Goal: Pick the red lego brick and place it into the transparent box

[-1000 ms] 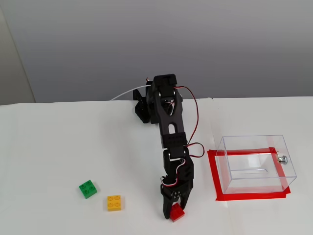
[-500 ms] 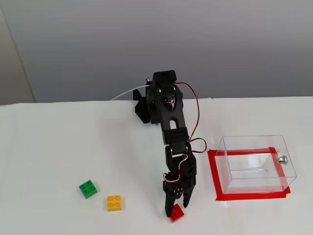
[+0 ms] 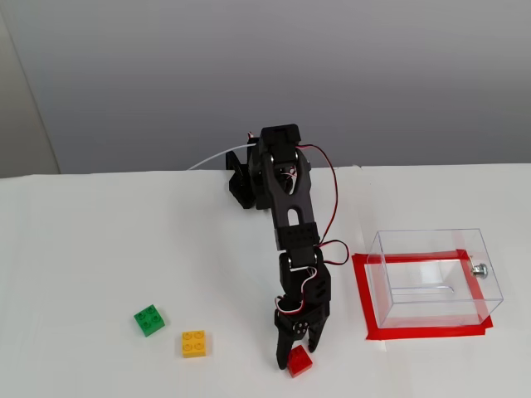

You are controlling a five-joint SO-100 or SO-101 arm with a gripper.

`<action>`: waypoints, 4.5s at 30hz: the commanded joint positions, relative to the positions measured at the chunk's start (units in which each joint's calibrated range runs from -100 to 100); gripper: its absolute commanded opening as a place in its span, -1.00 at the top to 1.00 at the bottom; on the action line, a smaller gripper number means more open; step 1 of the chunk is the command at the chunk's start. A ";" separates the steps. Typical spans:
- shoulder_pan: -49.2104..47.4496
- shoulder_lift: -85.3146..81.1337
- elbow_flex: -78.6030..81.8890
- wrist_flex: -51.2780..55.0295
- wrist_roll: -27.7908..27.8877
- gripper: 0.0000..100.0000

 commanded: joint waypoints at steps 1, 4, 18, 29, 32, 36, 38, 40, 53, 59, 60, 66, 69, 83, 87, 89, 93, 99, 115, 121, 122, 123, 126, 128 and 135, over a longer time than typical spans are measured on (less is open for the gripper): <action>0.29 -0.36 -1.92 -0.17 -0.01 0.65; 0.29 -0.36 -1.92 -0.08 0.05 0.65; 0.29 -1.46 -1.83 0.27 -0.01 0.72; -0.08 -11.64 -1.10 1.83 0.05 0.72; -0.30 -16.48 -1.10 4.10 -0.11 0.72; -0.30 -22.16 -1.10 5.84 -0.16 0.72; -0.37 -24.88 -1.10 7.32 -0.16 0.72; -0.37 -27.59 -1.10 9.40 -0.16 0.72; -7.32 -41.34 -1.92 19.24 -1.00 0.72; -13.53 -41.85 -2.01 19.24 -1.05 0.72; -14.79 -41.77 -2.37 19.24 -1.05 0.72; -22.33 -41.51 -4.18 19.24 -1.10 0.72; -25.95 -41.43 -4.90 18.80 -1.68 0.72; -42.74 -30.73 -16.20 23.33 -5.80 0.72; -45.47 -25.98 -19.37 23.42 -6.43 0.72; -46.73 -23.69 -20.91 23.42 -6.43 0.72; -48.80 -19.19 -23.26 23.42 -6.43 0.72; -51.02 -13.17 -25.97 23.42 -6.43 0.72; -52.57 -11.39 -26.06 22.63 -6.37 0.33; -52.72 -11.39 -26.06 22.89 -6.17 0.29; -52.72 -11.39 -26.06 22.89 -6.17 0.29; -52.72 -11.39 -26.06 22.89 -6.17 0.29; -52.72 -11.47 -26.06 22.98 -6.22 0.30; -52.72 -11.73 -26.06 23.07 -6.11 0.31; -52.65 -12.58 -26.15 23.33 -6.37 0.68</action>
